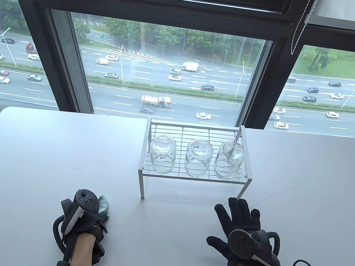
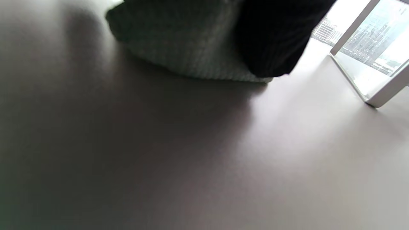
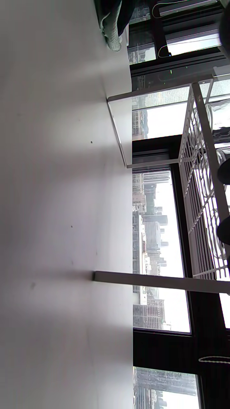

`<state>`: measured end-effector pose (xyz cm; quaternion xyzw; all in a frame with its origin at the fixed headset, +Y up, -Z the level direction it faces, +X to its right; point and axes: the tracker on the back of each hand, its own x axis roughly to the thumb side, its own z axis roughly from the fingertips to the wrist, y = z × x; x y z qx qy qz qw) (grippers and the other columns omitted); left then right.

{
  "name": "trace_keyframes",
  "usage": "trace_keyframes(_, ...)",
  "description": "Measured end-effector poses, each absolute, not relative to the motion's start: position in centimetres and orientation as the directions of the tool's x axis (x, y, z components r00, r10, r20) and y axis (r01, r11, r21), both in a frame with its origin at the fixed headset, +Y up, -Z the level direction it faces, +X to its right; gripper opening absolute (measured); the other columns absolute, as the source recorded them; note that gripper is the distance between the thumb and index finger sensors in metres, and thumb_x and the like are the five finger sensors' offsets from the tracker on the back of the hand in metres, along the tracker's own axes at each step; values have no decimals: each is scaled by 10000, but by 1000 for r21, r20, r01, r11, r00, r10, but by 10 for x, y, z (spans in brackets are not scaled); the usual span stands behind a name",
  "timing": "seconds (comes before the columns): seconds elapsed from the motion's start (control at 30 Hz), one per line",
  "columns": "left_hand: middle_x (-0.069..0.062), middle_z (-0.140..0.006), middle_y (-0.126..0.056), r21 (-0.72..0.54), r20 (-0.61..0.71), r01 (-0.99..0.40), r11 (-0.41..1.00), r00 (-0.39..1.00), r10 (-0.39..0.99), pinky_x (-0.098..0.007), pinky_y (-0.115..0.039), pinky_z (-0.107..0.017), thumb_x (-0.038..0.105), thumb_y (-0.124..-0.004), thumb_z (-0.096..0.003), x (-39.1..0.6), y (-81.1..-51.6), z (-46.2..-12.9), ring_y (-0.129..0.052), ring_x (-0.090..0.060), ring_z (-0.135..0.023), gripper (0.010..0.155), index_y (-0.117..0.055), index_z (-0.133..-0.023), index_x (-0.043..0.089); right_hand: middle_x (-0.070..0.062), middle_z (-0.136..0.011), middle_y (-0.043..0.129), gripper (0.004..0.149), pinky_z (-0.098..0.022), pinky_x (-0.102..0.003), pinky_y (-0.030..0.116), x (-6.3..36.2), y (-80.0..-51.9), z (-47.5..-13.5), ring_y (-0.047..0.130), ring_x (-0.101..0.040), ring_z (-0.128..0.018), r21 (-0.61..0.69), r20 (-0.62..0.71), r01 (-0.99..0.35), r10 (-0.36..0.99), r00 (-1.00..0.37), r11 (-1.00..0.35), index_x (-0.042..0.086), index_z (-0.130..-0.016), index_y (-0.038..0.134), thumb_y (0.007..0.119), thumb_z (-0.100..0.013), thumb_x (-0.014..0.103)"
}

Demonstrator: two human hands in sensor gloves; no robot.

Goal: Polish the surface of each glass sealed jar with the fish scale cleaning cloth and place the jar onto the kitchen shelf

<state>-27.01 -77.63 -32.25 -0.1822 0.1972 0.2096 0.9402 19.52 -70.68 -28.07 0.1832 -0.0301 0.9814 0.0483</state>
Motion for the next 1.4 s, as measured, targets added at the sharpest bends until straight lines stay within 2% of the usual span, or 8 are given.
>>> trace_keyframes(0.2, -217, -1243, -254, -246, -461, -551, 797, 790, 403, -711, -318, -709, 624, -810, -460, -273, -771, -319, -248, -568, -1103, 896, -309, -1146, 339, -143, -1219, 227, 914, -719, -715, 279, 198, -707, -282, 241, -443, -1095, -38, 354, -113, 92, -931, -993, 342, -1140, 322, 591, -380, 773)
trace_keyframes(0.33, -242, -1239, -277, -166, -432, -579, 798, 770, 469, -723, -312, -698, 675, -764, -451, -273, -753, -313, -251, -594, -1089, 877, -327, -1148, 373, -145, -1219, 216, 920, -719, -715, 273, 199, -705, -282, 230, -443, -1094, -11, 347, -120, 109, -932, -993, 333, -1141, 314, 589, -381, 772)
trace_keyframes(0.47, -252, -1234, -277, -129, -374, -535, 835, 806, 459, -723, -308, -694, 694, -730, -454, -263, -733, -306, -243, -590, -1087, 863, -366, -1155, 348, -145, -1220, 225, 917, -718, -716, 271, 199, -704, -282, 232, -445, -1094, -25, 348, -122, 105, -932, -992, 335, -1141, 327, 591, -379, 771)
trace_keyframes(0.63, -255, -1233, -288, -53, -213, -574, 817, 806, 552, -726, -301, -690, 687, -726, -463, -238, -711, -296, -245, -585, -1089, 848, -416, -1157, 313, -136, -1223, 233, 899, -719, -714, 270, 200, -704, -283, 232, -439, -1095, -39, 348, -124, 103, -932, -991, 357, -1139, 344, 588, -380, 772)
trace_keyframes(0.93, -219, -1242, -221, -20, 111, -505, 863, 857, 504, -730, -274, -690, 692, -684, -481, -180, -694, -291, -198, -559, -1103, 840, -371, -1162, 311, -133, -1223, 230, 900, -720, -713, 266, 200, -704, -284, 227, -438, -1095, -52, 349, -131, 105, -931, -990, 357, -1139, 344, 577, -377, 775)
trace_keyframes(1.03, -157, -1262, -213, -31, 203, -484, 874, 854, 480, -723, -234, -696, 721, -671, -474, -164, -694, -290, -107, -486, -1132, 864, -333, -1165, 326, -132, -1223, 229, 900, -720, -713, 265, 199, -704, -284, 223, -439, -1095, -49, 352, -131, 106, -930, -990, 356, -1140, 341, 577, -379, 774)
trace_keyframes(1.27, -131, -1272, -208, -66, 301, -451, 890, 841, 449, -719, -206, -699, 757, -655, -464, -143, -700, -290, -86, -452, -1141, 876, -314, -1165, 357, -131, -1224, 227, 899, -721, -713, 258, 196, -704, -282, 213, -441, -1094, -51, 367, -131, 104, -924, -990, 356, -1140, 347, 580, -378, 773)
trace_keyframes(1.4, -128, -1264, -129, -97, 328, -445, 890, 830, 451, -711, -146, -697, 773, -637, -462, -136, -702, -288, 9, -441, -1119, 890, -244, -1159, 383, -130, -1224, 227, 896, -721, -713, 257, 197, -704, -282, 211, -443, -1093, -54, 373, -125, 96, -923, -991, 360, -1139, 350, 582, -377, 772)
